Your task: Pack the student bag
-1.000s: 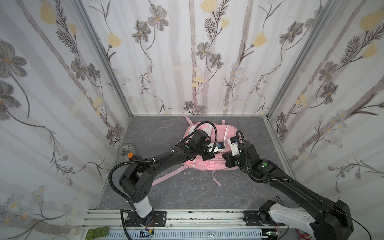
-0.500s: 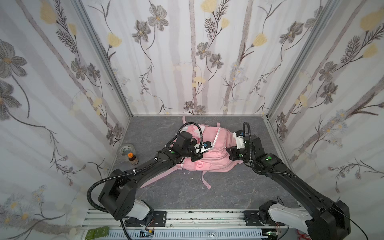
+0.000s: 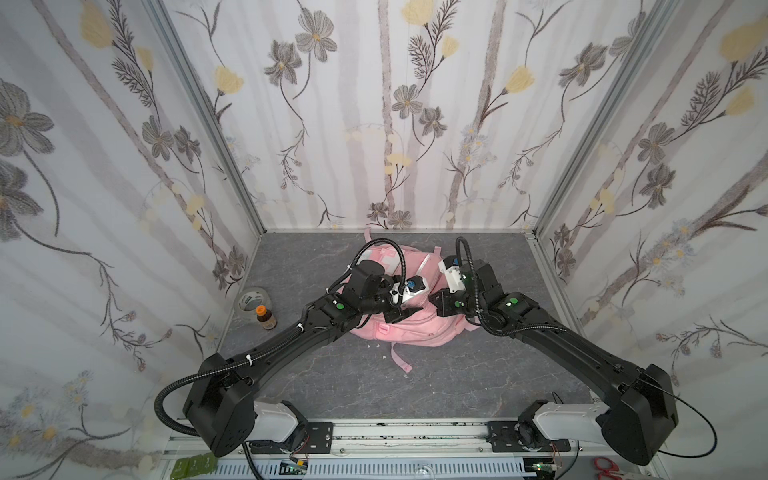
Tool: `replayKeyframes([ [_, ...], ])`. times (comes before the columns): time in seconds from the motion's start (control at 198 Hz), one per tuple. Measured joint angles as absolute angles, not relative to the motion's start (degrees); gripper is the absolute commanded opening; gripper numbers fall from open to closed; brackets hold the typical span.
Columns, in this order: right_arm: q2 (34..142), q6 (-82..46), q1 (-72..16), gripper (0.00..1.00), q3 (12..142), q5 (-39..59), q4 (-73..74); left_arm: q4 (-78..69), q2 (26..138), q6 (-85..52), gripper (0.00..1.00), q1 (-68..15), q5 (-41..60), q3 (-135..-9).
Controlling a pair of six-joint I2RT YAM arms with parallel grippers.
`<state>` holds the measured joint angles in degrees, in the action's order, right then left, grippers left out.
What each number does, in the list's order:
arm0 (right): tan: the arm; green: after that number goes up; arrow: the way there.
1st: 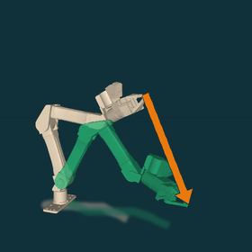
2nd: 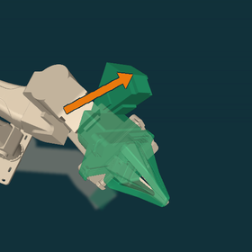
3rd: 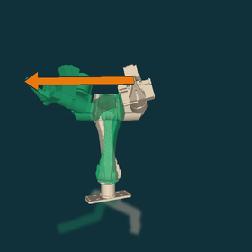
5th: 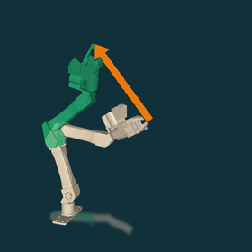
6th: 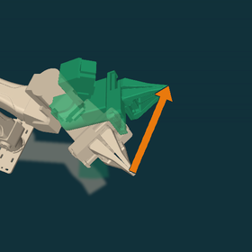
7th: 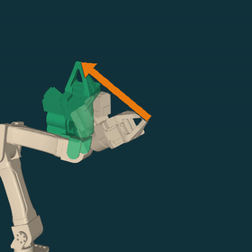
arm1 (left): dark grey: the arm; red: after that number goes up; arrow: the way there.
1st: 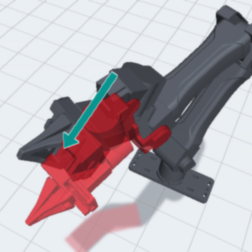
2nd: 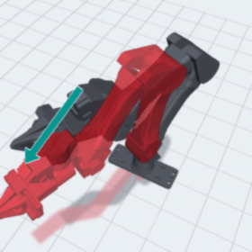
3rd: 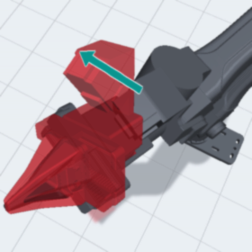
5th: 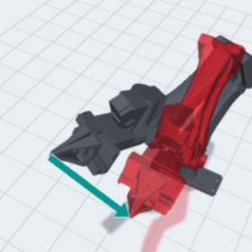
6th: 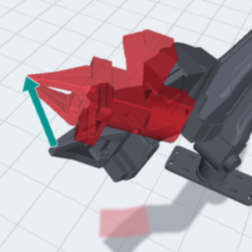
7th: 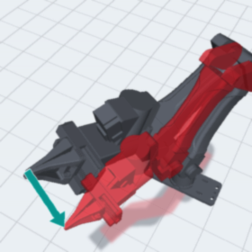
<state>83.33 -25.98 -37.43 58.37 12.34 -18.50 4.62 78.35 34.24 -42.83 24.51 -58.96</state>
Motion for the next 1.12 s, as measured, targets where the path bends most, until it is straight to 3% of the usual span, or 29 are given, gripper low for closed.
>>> replayKeyframes([
  [0.501,79.4,-30.7,-39.2,0.00,52.6,14.7,-14.7,5.7,75.6,33.3,0.42,-44.3,12.5,-53.6],
  [0.688,78.8,-31.1,-39.2,0.00,52.5,14.6,-14.6,6.4,77.5,32.8,0.21,-44.3,13.2,-54.2],
  [0.784,78.6,-31.0,-39.2,0.00,52.5,14.3,-14.7,7.0,78.3,32.6,0.00,-44.3,13.4,-55.3],
  [1.118,78.5,-28.5,-33.9,0.00,52.5,15.7,-14.8,7.0,74.7,33.7,0.00,-43.4,13.5,-53.7],
])
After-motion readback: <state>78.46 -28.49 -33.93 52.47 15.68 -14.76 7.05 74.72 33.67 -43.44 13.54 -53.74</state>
